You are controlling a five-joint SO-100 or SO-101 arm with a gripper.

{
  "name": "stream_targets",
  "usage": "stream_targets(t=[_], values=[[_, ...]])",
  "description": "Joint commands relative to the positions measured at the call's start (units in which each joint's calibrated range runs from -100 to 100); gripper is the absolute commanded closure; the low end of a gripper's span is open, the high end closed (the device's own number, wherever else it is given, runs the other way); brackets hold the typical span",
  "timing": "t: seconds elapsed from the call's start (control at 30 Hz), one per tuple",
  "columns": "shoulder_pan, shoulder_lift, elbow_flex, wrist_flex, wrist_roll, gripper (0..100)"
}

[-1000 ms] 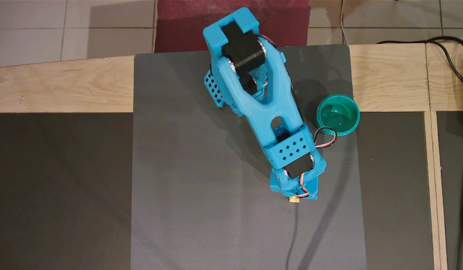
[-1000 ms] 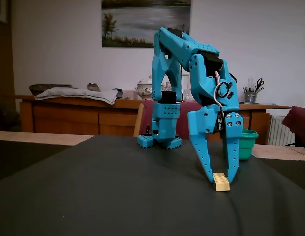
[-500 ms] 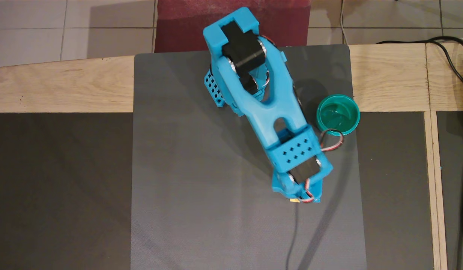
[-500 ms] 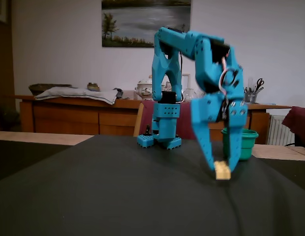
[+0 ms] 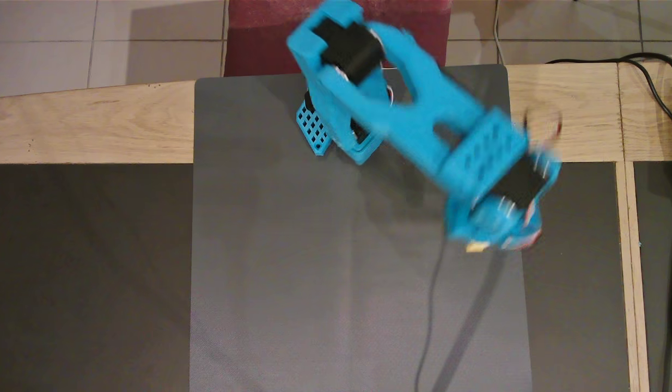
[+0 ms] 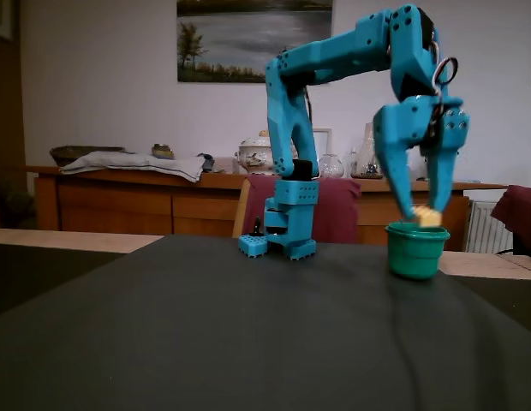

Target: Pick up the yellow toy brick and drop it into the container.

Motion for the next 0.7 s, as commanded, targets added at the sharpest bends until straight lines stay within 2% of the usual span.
stream_targets(t=[0.0,0.27,0.33,0.47,0.67], values=[[-3.24,-6.31,-2.49,4.22,-0.58,100],[-5.87,-16.76,-1.4,12.03,-1.47,100],[-8.19,-17.86,-0.95,13.37,-3.3,100],[-12.83,-17.1,1.12,12.57,-5.13,100],[-13.69,-16.85,1.49,9.01,-6.23,100]])
